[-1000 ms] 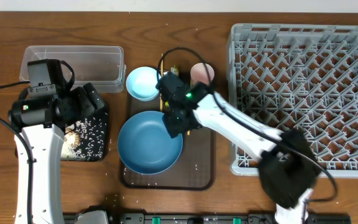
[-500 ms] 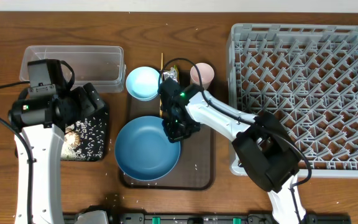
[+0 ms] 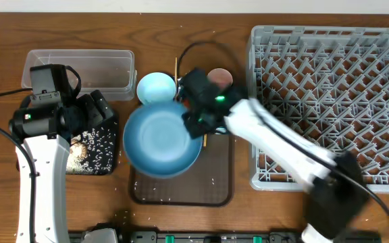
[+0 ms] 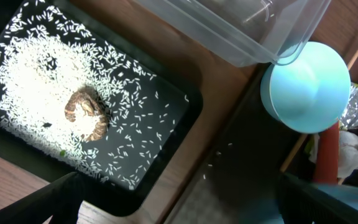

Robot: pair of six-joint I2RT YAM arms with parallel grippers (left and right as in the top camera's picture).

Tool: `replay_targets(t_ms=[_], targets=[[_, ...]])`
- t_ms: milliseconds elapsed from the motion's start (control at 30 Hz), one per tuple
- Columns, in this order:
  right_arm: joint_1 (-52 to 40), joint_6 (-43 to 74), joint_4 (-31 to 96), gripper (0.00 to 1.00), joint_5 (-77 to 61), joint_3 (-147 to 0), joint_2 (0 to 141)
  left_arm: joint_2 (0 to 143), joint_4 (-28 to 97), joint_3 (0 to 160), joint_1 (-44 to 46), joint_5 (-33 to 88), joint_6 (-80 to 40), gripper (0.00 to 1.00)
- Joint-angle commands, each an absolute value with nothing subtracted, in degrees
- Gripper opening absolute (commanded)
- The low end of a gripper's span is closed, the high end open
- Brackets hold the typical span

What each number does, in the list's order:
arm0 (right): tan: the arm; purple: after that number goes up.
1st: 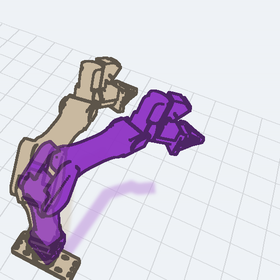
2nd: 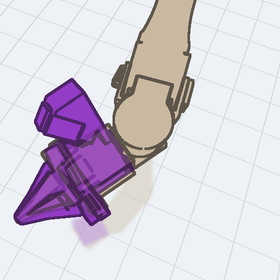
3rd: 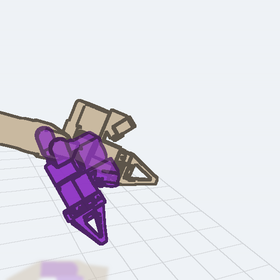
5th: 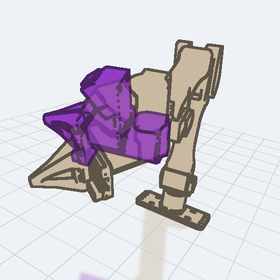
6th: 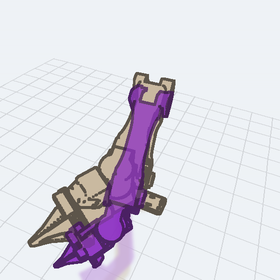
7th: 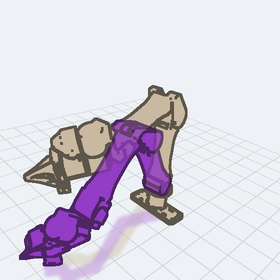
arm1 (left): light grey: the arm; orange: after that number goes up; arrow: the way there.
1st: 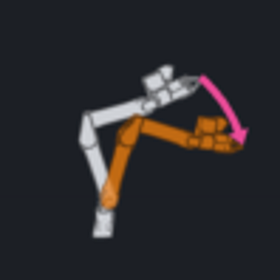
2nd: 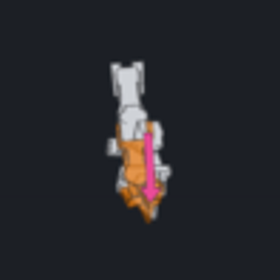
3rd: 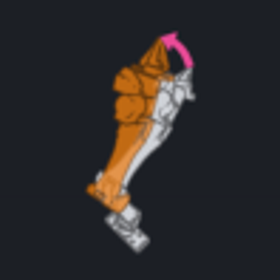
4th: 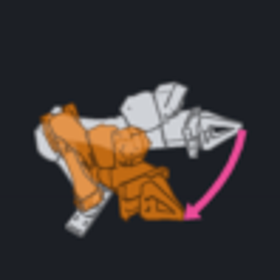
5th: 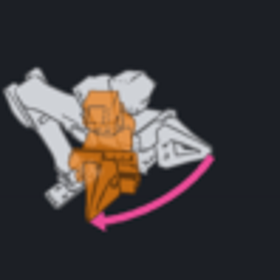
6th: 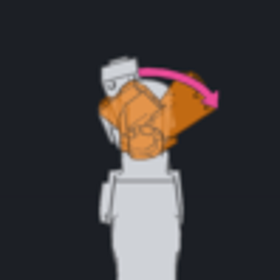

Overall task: Sort waste into correct bins and load items into the dishwasher rack
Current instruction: 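Lift the large blue bowl with the right gripper and carry it right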

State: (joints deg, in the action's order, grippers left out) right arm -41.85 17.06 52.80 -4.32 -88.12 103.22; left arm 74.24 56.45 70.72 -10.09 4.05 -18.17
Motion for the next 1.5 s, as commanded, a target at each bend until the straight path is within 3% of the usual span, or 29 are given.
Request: replay_targets(t_ms=[0, 300, 533, 700, 1033, 1467], targets=[[-40.0, 15.6, 53.0, 0.01, 10.9, -89.3, 96.2, 73.7, 56.6, 71.5, -10.3, 3.4, -17.7, 0.98], [-30.3, 13.0, 54.3, 0.01, 27.1, -89.3, 89.8, 73.7, 56.6, 71.5, -10.3, 3.3, -17.7, 0.98], [-24.3, 8.4, 53.2, 0.01, 56.8, -89.3, 89.8, 73.7, 56.6, 71.5, -10.3, 3.4, -17.7, 0.98], [-21.6, -1.0, 45.3, 0.01, 66.9, -89.3, 89.8, 73.7, 56.6, 71.5, -10.3, 3.4, -17.7, 0.98], [-6.2, -29.8, 16.7, 0.01, 66.8, -89.2, 90.3, 73.7, 56.6, 71.5, -10.3, 3.4, -17.7, 0.98], [14.2, -30.7, 7.2, 0.01, 58.8, -89.2, 98.8, 73.7, 56.6, 71.5, -10.3, 3.3, -17.7, 0.98]])
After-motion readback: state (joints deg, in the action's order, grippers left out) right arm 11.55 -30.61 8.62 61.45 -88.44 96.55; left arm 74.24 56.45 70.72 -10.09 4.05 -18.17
